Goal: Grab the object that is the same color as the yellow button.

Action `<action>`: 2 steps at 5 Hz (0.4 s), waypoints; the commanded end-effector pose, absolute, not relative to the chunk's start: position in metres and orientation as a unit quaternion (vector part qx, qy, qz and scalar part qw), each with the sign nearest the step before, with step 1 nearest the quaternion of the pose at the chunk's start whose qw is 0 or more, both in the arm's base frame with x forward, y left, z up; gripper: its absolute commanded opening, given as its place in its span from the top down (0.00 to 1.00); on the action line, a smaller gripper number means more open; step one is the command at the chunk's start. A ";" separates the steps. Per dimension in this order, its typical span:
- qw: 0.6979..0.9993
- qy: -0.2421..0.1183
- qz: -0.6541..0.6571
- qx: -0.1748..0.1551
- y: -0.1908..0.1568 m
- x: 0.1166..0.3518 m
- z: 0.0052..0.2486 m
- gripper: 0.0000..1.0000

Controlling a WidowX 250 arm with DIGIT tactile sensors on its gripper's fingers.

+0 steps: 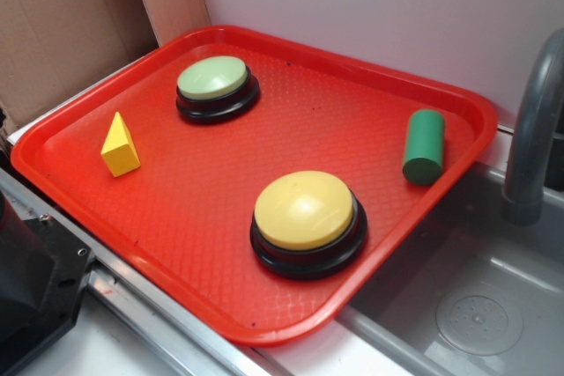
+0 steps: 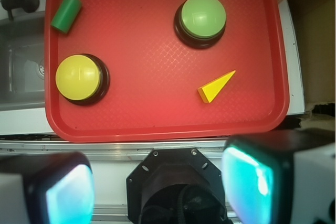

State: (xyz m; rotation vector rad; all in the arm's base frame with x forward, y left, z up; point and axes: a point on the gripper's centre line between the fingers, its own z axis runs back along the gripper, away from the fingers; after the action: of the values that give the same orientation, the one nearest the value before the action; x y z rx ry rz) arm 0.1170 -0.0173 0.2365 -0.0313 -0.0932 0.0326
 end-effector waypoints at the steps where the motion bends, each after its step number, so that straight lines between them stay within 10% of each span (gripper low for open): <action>1: 0.999 -0.047 0.016 -0.016 -0.017 0.117 0.236 0.00; 2: 0.994 -0.060 0.088 0.003 -0.007 0.121 0.224 0.00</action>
State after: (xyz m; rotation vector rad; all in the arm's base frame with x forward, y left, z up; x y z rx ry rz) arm 0.1184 -0.0084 0.2193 0.0023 -0.1050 0.1676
